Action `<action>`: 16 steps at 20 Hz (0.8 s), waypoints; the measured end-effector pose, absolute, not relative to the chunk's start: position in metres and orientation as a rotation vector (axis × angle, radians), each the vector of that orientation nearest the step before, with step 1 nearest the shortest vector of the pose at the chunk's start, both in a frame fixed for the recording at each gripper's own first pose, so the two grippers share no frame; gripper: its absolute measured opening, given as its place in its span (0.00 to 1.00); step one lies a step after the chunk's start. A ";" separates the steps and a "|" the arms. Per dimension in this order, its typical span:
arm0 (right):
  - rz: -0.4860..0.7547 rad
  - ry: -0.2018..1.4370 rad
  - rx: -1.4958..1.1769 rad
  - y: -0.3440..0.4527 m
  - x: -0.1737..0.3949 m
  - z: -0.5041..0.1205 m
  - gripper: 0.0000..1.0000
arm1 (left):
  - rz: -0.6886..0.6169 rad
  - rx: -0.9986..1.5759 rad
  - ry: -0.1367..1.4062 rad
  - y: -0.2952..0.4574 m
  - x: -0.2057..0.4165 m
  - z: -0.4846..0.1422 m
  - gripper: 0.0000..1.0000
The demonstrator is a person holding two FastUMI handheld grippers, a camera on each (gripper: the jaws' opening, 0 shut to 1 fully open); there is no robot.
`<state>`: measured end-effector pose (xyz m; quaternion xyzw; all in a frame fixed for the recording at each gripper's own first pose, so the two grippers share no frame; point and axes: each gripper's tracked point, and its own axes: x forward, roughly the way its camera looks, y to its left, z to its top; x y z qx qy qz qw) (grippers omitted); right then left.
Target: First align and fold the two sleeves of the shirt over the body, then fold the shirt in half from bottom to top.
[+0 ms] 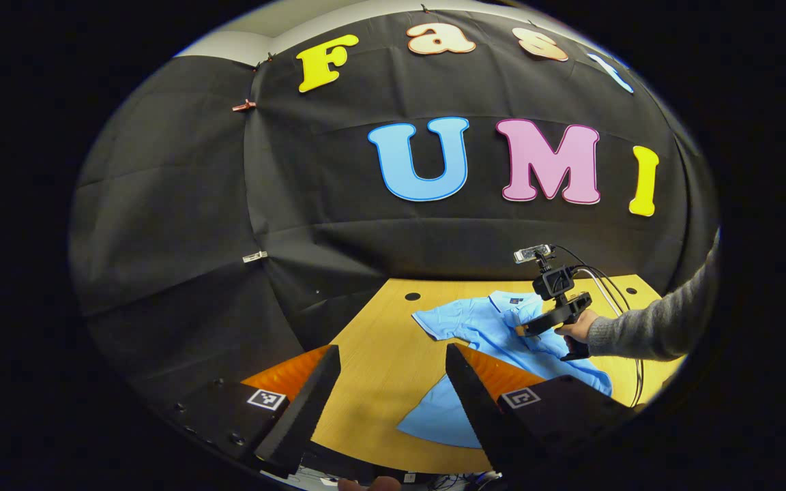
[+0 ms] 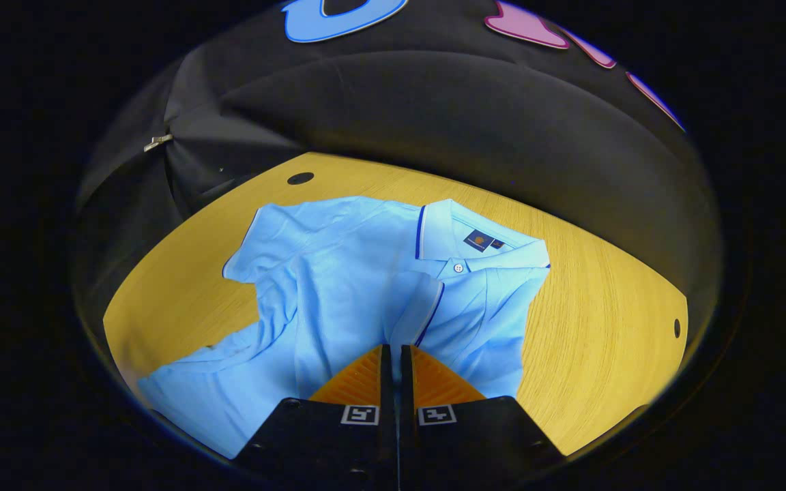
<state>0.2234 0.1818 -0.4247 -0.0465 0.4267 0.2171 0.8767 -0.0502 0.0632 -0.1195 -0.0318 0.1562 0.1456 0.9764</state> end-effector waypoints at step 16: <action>0.374 0.913 0.018 0.188 0.219 -0.433 0.91 | 0.282 -0.067 0.316 0.065 -0.041 -0.122 0.99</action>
